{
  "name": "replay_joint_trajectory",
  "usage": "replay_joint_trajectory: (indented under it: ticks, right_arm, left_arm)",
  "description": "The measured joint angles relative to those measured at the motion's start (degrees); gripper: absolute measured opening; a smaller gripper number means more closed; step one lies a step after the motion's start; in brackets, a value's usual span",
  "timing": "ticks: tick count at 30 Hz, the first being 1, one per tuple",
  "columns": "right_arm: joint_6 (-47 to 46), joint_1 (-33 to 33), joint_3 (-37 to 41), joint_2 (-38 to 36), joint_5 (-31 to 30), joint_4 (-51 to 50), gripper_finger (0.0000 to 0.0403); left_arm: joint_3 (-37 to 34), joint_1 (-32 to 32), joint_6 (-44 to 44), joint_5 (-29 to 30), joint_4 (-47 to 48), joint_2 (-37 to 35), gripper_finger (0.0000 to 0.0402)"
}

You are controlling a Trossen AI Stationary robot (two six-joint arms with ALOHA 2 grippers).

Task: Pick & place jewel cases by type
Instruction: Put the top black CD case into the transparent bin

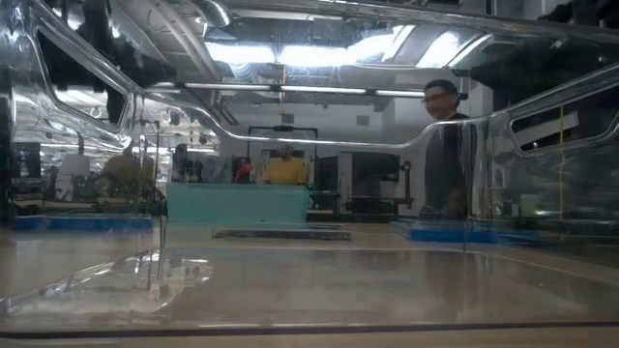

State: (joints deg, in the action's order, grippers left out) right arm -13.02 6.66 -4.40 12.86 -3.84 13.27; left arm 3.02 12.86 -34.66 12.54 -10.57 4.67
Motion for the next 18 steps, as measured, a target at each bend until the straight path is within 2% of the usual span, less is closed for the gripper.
replay_joint_trajectory:
  ticks: [5, 8, 13, 18]
  right_arm:
    - [0.0, 0.9, -7.9, 2.9, -2.6, -8.1, 0.0019]
    - [0.0, 2.7, -14.8, 6.5, -2.6, -16.2, 0.0019]
    - [1.1, 6.4, -28.5, 15.4, -2.7, -27.3, 0.0019]
    - [8.6, 8.9, -41.0, 24.5, -2.1, -33.1, 0.0019]
  left_arm:
    - [6.0, 0.0, 2.0, 2.7, 0.1, 1.9, 0.0011]
    - [11.8, 0.0, 3.9, 4.1, 0.2, 6.0, 0.0009]
    - [25.6, 0.0, 9.7, 4.4, 3.6, 17.7, 0.0009]
    - [40.8, 0.0, 12.1, 2.7, 11.4, 31.6, 0.0012]
